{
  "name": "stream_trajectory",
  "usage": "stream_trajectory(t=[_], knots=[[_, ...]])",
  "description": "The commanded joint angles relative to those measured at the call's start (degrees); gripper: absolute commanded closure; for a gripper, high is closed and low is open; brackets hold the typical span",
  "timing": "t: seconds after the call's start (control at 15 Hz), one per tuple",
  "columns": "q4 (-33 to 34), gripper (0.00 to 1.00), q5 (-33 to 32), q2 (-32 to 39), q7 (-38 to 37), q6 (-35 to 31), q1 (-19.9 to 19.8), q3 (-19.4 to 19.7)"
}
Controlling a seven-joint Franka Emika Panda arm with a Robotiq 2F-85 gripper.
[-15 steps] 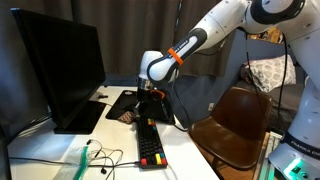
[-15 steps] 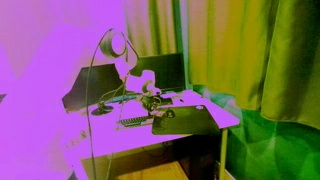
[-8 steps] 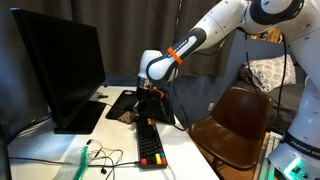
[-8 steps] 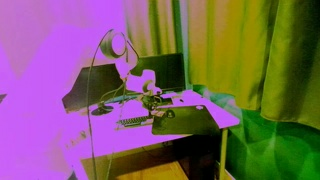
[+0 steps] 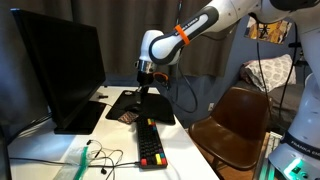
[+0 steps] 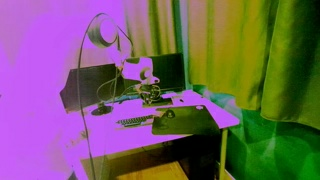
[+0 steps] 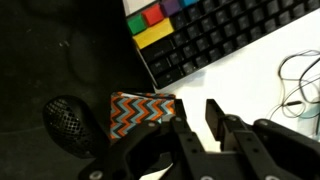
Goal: Push a black key on the right side of the keyboard
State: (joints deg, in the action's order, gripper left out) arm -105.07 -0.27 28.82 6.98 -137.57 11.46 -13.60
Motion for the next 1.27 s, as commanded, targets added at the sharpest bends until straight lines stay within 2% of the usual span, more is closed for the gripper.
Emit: stream_trajectory(t=[0.0, 0.13, 0.33, 0.4, 0.67, 0.93, 1.0, 1.2], knots=[[-5.57, 0.38, 1.01, -8.41, 5.12, 8.78, -0.55, -1.76], [-7.58, 0.24, 0.74, -12.21, 6.15, 13.65, -0.14, -1.9], [-12.47, 0.04, 1.12, -18.91, 11.2, 16.44, -0.45, -2.64], [-14.15, 0.01, 1.38, -21.09, 13.33, 16.85, -0.55, -2.79], [-21.21, 0.0, 2.87, -29.72, 25.75, 17.87, -0.75, -2.26], [-25.28, 0.0, 6.17, -35.06, 41.11, 18.92, 0.05, 0.18], [-22.08, 0.0, 3.59, -31.32, 34.23, 18.57, 0.71, -0.17], [-22.58, 0.0, 3.79, -32.01, 35.02, 18.59, 0.8, 0.27]])
